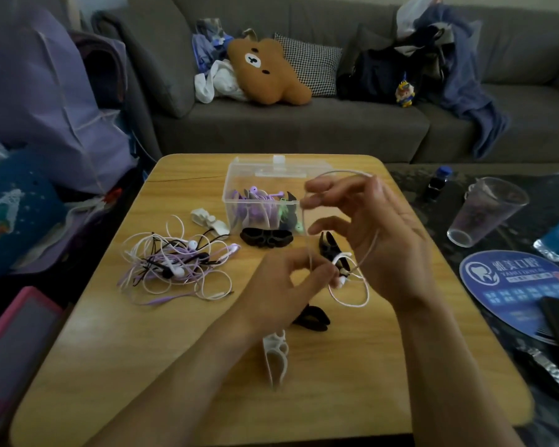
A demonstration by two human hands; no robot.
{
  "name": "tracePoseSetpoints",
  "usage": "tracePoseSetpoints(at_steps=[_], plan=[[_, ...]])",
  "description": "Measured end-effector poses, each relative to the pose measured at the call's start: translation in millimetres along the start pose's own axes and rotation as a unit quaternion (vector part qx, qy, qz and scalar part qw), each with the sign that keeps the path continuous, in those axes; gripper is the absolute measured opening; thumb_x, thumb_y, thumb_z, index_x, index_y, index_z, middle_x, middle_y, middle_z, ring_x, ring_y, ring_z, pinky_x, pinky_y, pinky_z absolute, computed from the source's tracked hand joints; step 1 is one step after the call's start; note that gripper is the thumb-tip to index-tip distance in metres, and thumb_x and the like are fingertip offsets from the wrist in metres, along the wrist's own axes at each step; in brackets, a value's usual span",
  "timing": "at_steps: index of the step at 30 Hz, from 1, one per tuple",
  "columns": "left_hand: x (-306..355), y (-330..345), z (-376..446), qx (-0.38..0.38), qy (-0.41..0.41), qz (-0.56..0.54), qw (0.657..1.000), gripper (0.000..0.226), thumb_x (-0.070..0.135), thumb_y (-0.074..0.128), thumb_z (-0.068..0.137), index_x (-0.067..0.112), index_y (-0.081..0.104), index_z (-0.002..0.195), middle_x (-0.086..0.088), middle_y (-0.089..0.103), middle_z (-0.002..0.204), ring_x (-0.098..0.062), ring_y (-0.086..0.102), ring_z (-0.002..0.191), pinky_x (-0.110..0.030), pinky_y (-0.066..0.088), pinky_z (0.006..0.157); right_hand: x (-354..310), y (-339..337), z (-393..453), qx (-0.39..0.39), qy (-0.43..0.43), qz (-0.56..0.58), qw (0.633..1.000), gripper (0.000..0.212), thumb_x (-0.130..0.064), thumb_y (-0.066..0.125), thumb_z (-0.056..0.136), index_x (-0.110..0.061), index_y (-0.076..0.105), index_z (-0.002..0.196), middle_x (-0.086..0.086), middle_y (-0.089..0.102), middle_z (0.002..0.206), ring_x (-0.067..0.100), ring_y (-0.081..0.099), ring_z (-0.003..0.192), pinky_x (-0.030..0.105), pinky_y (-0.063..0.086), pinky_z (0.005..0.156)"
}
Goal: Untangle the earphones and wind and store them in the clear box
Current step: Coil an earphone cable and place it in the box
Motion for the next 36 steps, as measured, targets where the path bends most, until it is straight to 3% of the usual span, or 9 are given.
tracePoseSetpoints(at_steps=[6, 12, 15, 17, 20, 24, 27, 30, 36], plan=[[-15.4, -34.3, 3.6, 0.054, -0.081, 0.026, 0.995, 0.018, 0.025, 0.055, 0.100, 0.019, 0.066, 0.086, 0.010, 0.056, 0.055, -0.006, 0.052, 0.054, -0.020, 0.044, 0.055, -1.1, -64.8, -1.4, 0.162, -0.041, 0.093, 0.982, 0.042, -0.030, 0.026, 0.107, -0.006, 0.059, 0.096, 0.021, 0.064, 0.125, 0.041, 0.057, 0.126, 0.046, 0.046, 0.103], [-17.1, -58.5, 3.0, -0.007, -0.091, 0.015, 0.996, 0.018, 0.015, 0.060, 0.098, 0.007, 0.068, 0.085, -0.003, 0.057, 0.054, -0.016, 0.051, 0.047, -0.041, 0.050, 0.056, 4.1, -97.5, -9.3, 0.279, -0.050, 0.127, 0.950, 0.041, -0.031, 0.032, 0.107, -0.011, 0.062, 0.089, 0.019, 0.067, 0.116, 0.035, 0.062, 0.121, 0.045, 0.047, 0.106], [-6.4, -66.6, 3.1, 0.050, -0.042, -0.059, 0.996, 0.017, 0.017, 0.057, 0.099, 0.004, 0.068, 0.095, -0.002, 0.047, 0.052, -0.013, 0.043, 0.039, -0.037, 0.046, 0.045, 5.3, -101.0, -13.3, 0.325, 0.057, -0.116, 0.937, 0.033, -0.030, 0.042, 0.104, -0.011, 0.064, 0.090, 0.008, 0.068, 0.096, 0.024, 0.067, 0.096, 0.039, 0.051, 0.082], [1.2, -73.6, 3.2, 0.095, -0.021, -0.083, 0.992, 0.018, 0.019, 0.055, 0.099, 0.007, 0.068, 0.099, 0.001, 0.044, 0.054, -0.009, 0.036, 0.040, -0.023, 0.034, 0.038, 13.0, -102.8, -17.7, 0.316, 0.201, -0.341, 0.862, 0.029, -0.036, 0.055, 0.099, -0.011, 0.062, 0.114, 0.006, 0.065, 0.111, 0.021, 0.064, 0.098, 0.034, 0.048, 0.075], [14.0, -79.0, 0.0, 0.125, 0.026, 0.000, 0.992, 0.016, 0.024, 0.058, 0.098, 0.017, 0.072, 0.096, 0.010, 0.052, 0.055, -0.004, 0.042, 0.048, -0.017, 0.035, 0.045, 14.9, -90.0, -24.9, 0.281, 0.272, -0.514, 0.763, 0.075, -0.034, 0.071, 0.091, -0.020, 0.030, 0.153, 0.009, 0.033, 0.154, 0.027, 0.046, 0.133, 0.038, 0.044, 0.100], [31.5, -72.6, -5.1, 0.098, 0.060, 0.091, 0.989, 0.014, 0.029, 0.063, 0.094, 0.023, 0.075, 0.096, 0.016, 0.065, 0.064, 0.000, 0.055, 0.056, -0.013, 0.041, 0.054, 1.3, -9.1, -7.4, 0.056, 0.039, -0.439, 0.896, 0.065, -0.035, 0.070, 0.091, -0.034, 0.040, 0.148, -0.015, 0.041, 0.152, 0.003, 0.035, 0.143, 0.018, 0.030, 0.113], [33.6, -67.6, -5.5, 0.052, 0.056, 0.112, 0.991, 0.016, 0.028, 0.066, 0.092, 0.019, 0.076, 0.100, 0.011, 0.069, 0.070, -0.002, 0.061, 0.060, -0.014, 0.044, 0.057, 17.7, 20.8, -6.8, -0.053, 0.024, -0.346, 0.937, 0.040, -0.036, 0.068, 0.091, -0.026, 0.062, 0.130, -0.010, 0.067, 0.122, 0.010, 0.062, 0.118, 0.033, 0.052, 0.099], [19.5, -69.7, -4.8, 0.024, -0.002, 0.140, 0.990, 0.014, 0.032, 0.066, 0.092, 0.020, 0.073, 0.089, 0.012, 0.063, 0.059, -0.001, 0.055, 0.051, -0.016, 0.042, 0.052, 21.0, 8.9, -4.1, -0.005, 0.025, -0.354, 0.935, 0.006, -0.027, 0.070, 0.090, -0.030, 0.069, 0.094, -0.013, 0.070, 0.086, 0.006, 0.067, 0.084, 0.021, 0.053, 0.074], [0.5, -79.3, -7.1, -0.026, -0.087, 0.113, 0.989, 0.020, 0.029, 0.057, 0.098, 0.018, 0.067, 0.084, 0.008, 0.058, 0.057, -0.004, 0.050, 0.052, -0.020, 0.042, 0.054, -5.9, -48.7, -11.1, 0.252, -0.030, -0.327, 0.911, 0.011, -0.023, 0.060, 0.098, -0.028, 0.061, 0.089, -0.008, 0.060, 0.080, 0.003, 0.056, 0.068, 0.018, 0.047, 0.059]])
Point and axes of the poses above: each hand's wrist, its own z-axis towards the middle knuckle, its own y-axis out of the palm, x = y × z, the point moved 7 cm from there along z, towards the middle knuckle
